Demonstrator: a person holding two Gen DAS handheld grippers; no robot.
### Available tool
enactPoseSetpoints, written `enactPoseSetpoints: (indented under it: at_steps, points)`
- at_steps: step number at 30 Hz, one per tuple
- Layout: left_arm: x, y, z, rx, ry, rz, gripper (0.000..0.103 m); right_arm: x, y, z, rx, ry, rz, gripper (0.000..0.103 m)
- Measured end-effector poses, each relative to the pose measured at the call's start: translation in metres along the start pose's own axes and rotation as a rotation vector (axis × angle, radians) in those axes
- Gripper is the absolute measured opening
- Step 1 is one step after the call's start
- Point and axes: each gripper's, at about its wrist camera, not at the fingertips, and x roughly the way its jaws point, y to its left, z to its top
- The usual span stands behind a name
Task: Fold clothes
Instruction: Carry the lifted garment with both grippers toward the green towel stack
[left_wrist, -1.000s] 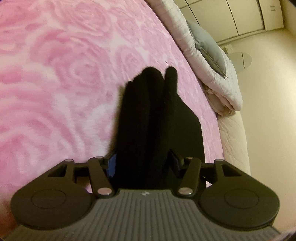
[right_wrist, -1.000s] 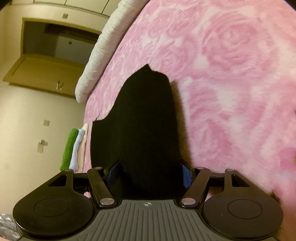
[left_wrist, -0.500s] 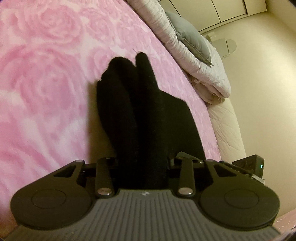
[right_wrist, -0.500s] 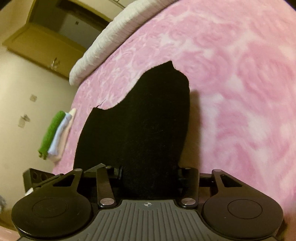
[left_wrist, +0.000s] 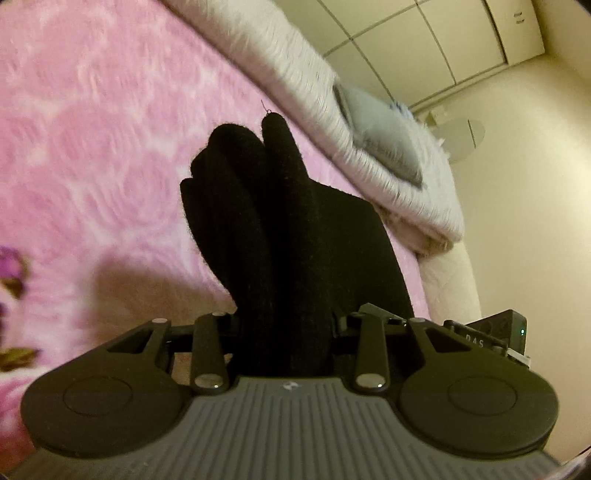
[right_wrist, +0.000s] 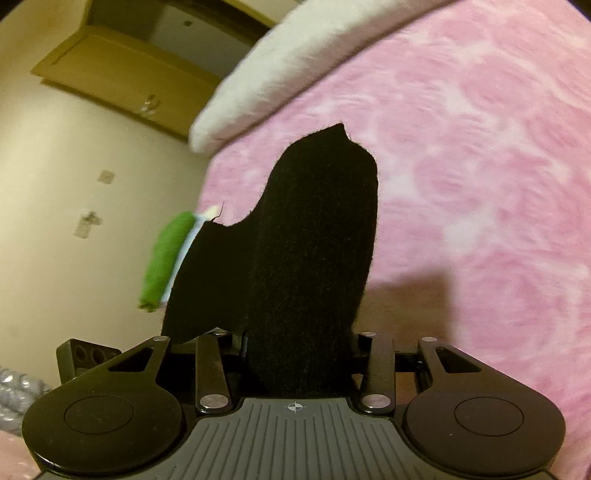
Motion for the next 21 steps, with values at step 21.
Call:
enactPoseSetpoints:
  at_steps: [21]
  points:
    - [-0.236, -0.043, 0.066, -0.018, -0.166, 0.02, 0.032, 0.013, 0.265, -0.009, -0.061, 0.02, 0.091, 0.041]
